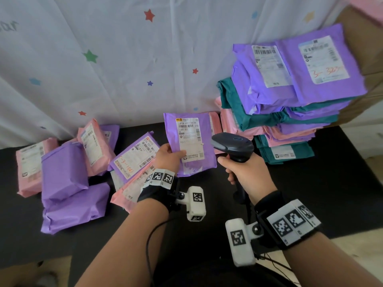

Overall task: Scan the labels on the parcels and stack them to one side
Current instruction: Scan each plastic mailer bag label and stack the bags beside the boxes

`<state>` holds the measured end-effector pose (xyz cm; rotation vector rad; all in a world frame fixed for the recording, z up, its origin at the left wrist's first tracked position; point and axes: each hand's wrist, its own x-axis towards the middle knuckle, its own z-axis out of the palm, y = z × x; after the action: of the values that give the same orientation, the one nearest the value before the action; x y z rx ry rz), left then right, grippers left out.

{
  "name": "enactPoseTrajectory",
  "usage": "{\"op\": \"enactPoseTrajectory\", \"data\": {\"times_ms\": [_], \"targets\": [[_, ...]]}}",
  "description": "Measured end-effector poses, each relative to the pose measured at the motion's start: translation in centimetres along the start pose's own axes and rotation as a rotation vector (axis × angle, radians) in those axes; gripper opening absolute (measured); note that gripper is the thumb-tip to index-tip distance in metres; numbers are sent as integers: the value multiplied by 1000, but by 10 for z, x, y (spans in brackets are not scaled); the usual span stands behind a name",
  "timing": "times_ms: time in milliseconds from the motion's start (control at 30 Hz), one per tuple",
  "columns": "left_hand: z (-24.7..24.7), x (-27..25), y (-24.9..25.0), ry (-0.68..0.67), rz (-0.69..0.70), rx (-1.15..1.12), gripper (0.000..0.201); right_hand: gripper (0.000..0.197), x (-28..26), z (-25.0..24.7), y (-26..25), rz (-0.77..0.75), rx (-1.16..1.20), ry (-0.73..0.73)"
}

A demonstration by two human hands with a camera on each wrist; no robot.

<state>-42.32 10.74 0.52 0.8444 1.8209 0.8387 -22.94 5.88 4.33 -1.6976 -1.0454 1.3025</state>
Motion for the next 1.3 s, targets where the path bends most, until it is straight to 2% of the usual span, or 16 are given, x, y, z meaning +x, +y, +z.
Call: {"op": "enactPoseTrajectory", "data": {"times_ms": [200,433,533,633,733,833,967,1100,1233,1300], "targets": [[25,43,27,-13,-11,34,29,28,15,-11,9,73,39,30],[66,88,46,25,-1,183,39,22,34,-26,17,177,47,57],[77,94,45,32,-16,239,44,17,39,-33,20,199,40,65],[78,88,44,65,39,335,42,15,40,-38,22,202,43,69],[66,70,42,119,200,396,44,15,38,-35,23,176,49,72],[44,42,31,112,370,439,41,13,35,-25,23,139,64,57],[1,2,0,205,490,497,29,12,26,-6,24,110,42,-3],[-49,-21,-38,300,455,596,32,12,16,17,25,91,26,-46],[-78,-30,-66,297,274,774,44,11,6,39,22,81,9,-90],[-83,-31,-75,277,239,865,44,11,2,47,20,80,-5,-112]]}}
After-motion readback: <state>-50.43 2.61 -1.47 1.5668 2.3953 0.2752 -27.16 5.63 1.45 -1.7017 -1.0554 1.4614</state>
